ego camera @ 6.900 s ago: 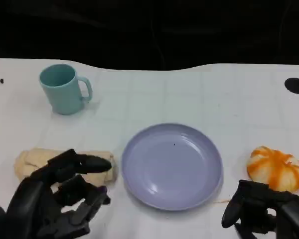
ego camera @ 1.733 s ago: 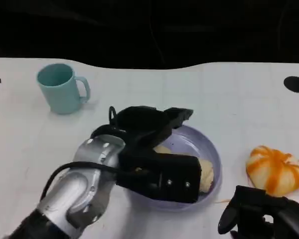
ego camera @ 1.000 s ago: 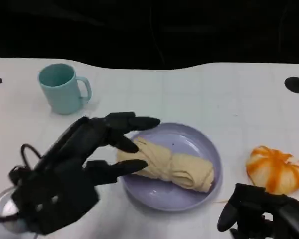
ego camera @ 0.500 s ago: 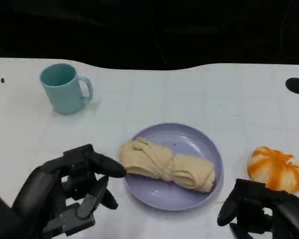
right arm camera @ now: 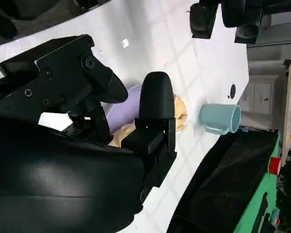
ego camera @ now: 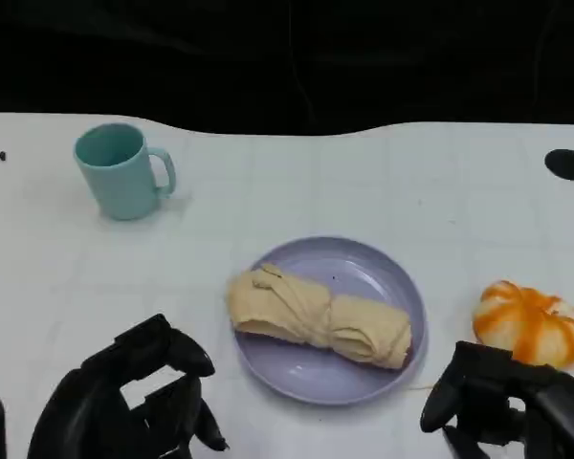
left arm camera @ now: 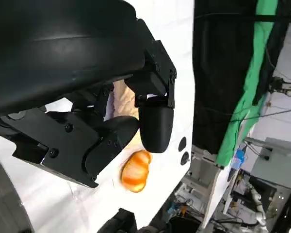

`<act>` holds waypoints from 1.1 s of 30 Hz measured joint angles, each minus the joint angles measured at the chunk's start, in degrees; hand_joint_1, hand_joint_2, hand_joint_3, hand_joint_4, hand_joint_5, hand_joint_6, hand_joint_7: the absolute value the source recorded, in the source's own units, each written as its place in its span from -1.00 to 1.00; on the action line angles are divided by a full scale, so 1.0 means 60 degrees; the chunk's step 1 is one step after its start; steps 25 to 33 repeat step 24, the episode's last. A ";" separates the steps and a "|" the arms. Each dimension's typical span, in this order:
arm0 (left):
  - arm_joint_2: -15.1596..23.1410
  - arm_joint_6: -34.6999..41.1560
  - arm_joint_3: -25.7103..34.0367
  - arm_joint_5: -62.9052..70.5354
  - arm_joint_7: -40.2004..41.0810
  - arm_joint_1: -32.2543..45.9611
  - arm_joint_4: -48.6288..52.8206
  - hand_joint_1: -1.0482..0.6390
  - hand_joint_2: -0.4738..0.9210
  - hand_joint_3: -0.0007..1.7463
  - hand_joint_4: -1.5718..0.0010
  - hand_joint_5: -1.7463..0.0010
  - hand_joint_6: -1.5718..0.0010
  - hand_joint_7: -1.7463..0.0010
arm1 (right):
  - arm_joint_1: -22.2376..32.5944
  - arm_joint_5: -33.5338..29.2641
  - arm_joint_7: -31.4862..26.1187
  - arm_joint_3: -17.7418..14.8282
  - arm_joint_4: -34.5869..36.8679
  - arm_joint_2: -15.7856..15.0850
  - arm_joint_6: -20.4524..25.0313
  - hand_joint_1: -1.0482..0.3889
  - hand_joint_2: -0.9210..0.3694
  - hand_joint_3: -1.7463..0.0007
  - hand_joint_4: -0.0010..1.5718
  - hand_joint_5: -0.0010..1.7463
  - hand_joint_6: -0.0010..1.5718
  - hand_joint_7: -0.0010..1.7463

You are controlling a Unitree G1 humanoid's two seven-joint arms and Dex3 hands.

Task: Grasp the towel on the left side of the plate with the left hand and place it into the plate.

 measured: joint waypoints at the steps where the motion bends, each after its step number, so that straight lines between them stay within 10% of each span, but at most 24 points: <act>1: 0.0000 0.0057 0.0049 -0.0101 0.0005 -0.0013 0.0051 0.10 0.53 0.36 0.00 -1.00 0.16 -0.88 | 0.0001 0.0000 -0.0004 -0.0001 0.0031 0.0008 -0.0096 0.45 -0.47 -0.33 -0.07 1.00 -0.21 0.71; 33: 0.0161 0.0243 -0.0062 -0.0235 0.0327 0.0019 0.0133 0.09 0.47 0.39 0.01 -1.00 0.17 -0.92 | 0.0295 -0.0276 -0.0219 0.0019 0.0246 0.0211 -0.0683 0.50 -0.46 -0.37 -0.08 1.00 -0.25 0.74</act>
